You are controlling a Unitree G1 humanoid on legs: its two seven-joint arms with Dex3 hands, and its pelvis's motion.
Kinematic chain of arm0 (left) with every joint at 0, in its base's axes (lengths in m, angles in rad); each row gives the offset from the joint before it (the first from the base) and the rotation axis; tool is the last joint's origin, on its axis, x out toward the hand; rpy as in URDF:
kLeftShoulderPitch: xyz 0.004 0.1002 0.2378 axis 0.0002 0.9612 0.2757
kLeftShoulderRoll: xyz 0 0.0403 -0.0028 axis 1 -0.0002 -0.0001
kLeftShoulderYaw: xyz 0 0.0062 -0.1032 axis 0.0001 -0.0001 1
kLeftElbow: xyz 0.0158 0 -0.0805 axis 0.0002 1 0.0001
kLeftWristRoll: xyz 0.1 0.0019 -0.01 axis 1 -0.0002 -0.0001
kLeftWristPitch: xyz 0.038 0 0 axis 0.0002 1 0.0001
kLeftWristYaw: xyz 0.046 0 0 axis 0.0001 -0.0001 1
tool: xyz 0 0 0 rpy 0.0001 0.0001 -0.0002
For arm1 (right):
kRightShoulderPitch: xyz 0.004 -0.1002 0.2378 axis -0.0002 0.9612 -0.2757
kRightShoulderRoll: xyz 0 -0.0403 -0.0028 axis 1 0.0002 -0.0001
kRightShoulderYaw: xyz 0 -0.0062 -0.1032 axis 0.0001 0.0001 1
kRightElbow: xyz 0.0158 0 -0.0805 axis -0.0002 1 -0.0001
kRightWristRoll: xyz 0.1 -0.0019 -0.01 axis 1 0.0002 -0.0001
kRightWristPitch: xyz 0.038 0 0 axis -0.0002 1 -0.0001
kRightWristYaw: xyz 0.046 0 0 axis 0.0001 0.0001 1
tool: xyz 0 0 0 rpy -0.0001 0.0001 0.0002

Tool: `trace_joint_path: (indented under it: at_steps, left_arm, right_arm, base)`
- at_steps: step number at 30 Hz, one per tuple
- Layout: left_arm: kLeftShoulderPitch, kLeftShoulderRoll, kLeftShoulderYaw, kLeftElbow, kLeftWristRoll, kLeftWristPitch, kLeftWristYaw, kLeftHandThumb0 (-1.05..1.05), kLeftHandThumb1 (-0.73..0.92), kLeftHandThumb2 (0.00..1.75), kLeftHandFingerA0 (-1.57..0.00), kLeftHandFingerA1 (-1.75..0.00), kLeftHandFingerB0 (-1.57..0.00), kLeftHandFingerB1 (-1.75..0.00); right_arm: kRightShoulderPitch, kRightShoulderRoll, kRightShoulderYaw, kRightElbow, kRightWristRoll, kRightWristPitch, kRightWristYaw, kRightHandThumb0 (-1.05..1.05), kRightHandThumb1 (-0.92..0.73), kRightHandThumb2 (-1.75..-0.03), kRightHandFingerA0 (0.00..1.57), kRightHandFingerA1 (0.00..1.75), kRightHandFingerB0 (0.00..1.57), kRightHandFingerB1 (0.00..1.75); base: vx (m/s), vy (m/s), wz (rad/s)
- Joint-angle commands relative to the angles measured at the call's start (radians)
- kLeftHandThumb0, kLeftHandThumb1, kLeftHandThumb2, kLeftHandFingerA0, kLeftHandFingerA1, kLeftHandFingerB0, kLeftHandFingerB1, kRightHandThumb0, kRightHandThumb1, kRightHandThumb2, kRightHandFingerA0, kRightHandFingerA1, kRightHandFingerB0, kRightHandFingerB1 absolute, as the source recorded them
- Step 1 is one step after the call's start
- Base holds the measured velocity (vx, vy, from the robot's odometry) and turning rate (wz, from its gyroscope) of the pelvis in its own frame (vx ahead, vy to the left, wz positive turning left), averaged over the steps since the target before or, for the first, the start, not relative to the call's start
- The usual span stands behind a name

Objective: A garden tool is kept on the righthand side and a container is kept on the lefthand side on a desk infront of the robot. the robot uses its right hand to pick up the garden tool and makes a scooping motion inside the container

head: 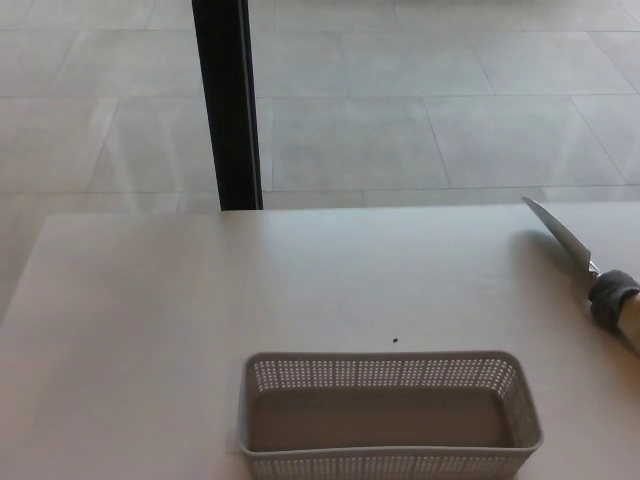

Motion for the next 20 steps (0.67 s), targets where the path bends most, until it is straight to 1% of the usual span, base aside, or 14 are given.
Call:
trace_joint_path:
  at_steps: [1, 4, 5, 6, 8, 9, 10, 11, 12, 13, 15, 17, 18, 20]
  left_arm:
    - [-0.015, 0.021, -0.003, 0.006, 0.004, 0.015, 0.019, -0.51, 0.70, 0.62, -0.58, -0.56, -0.51, -0.45]
    - [-0.011, 0.018, -0.003, 0.004, 0.004, 0.012, 0.023, -0.51, 0.70, 0.61, -0.58, -0.59, -0.52, -0.47]
    - [-0.011, 0.017, -0.003, 0.002, 0.002, 0.011, 0.023, -0.51, 0.70, 0.61, -0.59, -0.61, -0.51, -0.48]
    - [-0.012, 0.017, 0.001, 0.004, -0.002, 0.013, 0.014, -0.50, 0.71, 0.61, -0.55, -0.60, -0.48, -0.48]
    - [-0.006, 0.020, -0.011, 0.009, 0.012, 0.016, 0.014, -0.51, 0.71, 0.62, -0.58, -0.56, -0.50, -0.46]
    - [-0.001, 0.018, -0.004, 0.007, 0.002, 0.006, 0.006, -0.49, 0.71, 0.61, -0.59, -0.58, -0.50, -0.48]
    - [0.003, 0.020, -0.020, 0.007, 0.018, 0.002, 0.020, -0.50, 0.72, 0.61, -0.62, -0.57, -0.52, -0.47]
    - [0.003, 0.020, -0.017, 0.005, 0.013, 0.002, 0.019, -0.50, 0.71, 0.62, -0.60, -0.59, -0.53, -0.47]
    - [0.000, 0.021, -0.026, 0.005, 0.021, -0.002, 0.021, -0.50, 0.72, 0.62, -0.58, -0.56, -0.52, -0.46]
    - [-0.004, 0.024, -0.038, 0.006, 0.032, -0.002, 0.019, -0.51, 0.73, 0.62, -0.57, -0.54, -0.50, -0.45]
    - [-0.011, 0.026, -0.041, 0.008, 0.028, 0.001, 0.018, -0.50, 0.73, 0.62, -0.56, -0.54, -0.50, -0.45]
    - [-0.012, 0.024, -0.032, 0.009, 0.014, 0.013, 0.022, -0.50, 0.72, 0.62, -0.59, -0.59, -0.53, -0.47]
    - [-0.010, 0.023, -0.035, 0.008, 0.017, 0.008, 0.020, -0.49, 0.73, 0.62, -0.60, -0.58, -0.52, -0.47]
    - [-0.010, 0.023, -0.036, 0.008, 0.018, 0.006, 0.019, -0.49, 0.73, 0.62, -0.60, -0.58, -0.52, -0.47]
  right_arm:
    - [0.010, -0.003, 0.045, -0.025, 0.025, 0.017, -0.054, -0.46, -0.68, -0.59, 0.51, 0.92, 0.20, 0.54]
    - [0.003, -0.042, 0.070, 0.076, 0.025, -0.058, -0.013, -0.47, -0.69, -0.60, 0.53, 0.89, 0.18, 0.53]
    - [0.013, -0.042, 0.092, 0.050, -0.002, -0.038, -0.045, -0.50, -0.66, -0.59, 0.63, 0.89, 0.23, 0.54]
    - [0.016, -0.044, 0.103, 0.050, -0.004, -0.043, -0.051, -0.50, -0.68, -0.60, 0.68, 0.92, 0.23, 0.53]
    - [0.034, -0.051, 0.113, 0.063, 0.006, -0.057, -0.042, -0.49, -0.67, -0.59, 0.67, 0.93, 0.22, 0.53]
    - [0.036, -0.055, 0.112, 0.078, 0.020, -0.064, -0.029, -0.46, -0.67, -0.60, 0.61, 0.94, 0.23, 0.53]
    - [0.051, -0.061, 0.130, 0.066, 0.010, -0.057, -0.026, -0.47, -0.69, -0.60, 0.61, 0.95, 0.22, 0.54]
    - [0.057, -0.066, 0.138, 0.080, 0.009, -0.076, -0.012, -0.47, -0.69, -0.60, 0.61, 0.96, 0.25, 0.55]
    - [0.053, -0.073, 0.149, 0.098, 0.002, -0.084, -0.017, -0.47, -0.69, -0.59, 0.67, 0.98, 0.32, 0.58]
    - [0.050, -0.078, 0.161, 0.109, -0.006, -0.088, -0.025, -0.48, -0.68, -0.60, 0.65, 0.96, 0.35, 0.58]
    - [0.047, -0.092, 0.187, 0.126, -0.019, -0.088, -0.041, -0.50, -0.68, -0.59, 0.62, 0.94, 0.35, 0.58]
    - [0.048, -0.098, 0.196, 0.146, -0.009, -0.121, -0.035, -0.48, -0.70, -0.59, 0.65, 0.96, 0.41, 0.62]
    - [0.048, -0.092, 0.184, 0.126, 0.023, -0.093, -0.026, -0.45, -0.69, -0.60, 0.68, 0.95, 0.28, 0.57]
    - [0.047, -0.089, 0.180, 0.117, 0.038, -0.081, -0.022, -0.45, -0.69, -0.60, 0.68, 0.95, 0.28, 0.57]
  base:
    - [0.00, 0.000, 0.00]
    - [0.00, 0.000, 0.00]
    - [0.00, 0.000, 0.00]
    - [0.00, 0.000, 0.00]
    - [0.00, 0.000, 0.00]
    - [0.00, 0.000, 0.00]
    - [0.00, 0.000, 0.00]
    - [0.00, 0.000, 0.00]
    - [0.00, 0.000, 0.00]
    - [0.00, 0.000, 0.00]
    - [0.00, 0.000, 0.00]
    - [0.00, 0.000, 0.00]
    - [0.00, 0.000, 0.00]
    - [0.00, 0.000, 0.00]
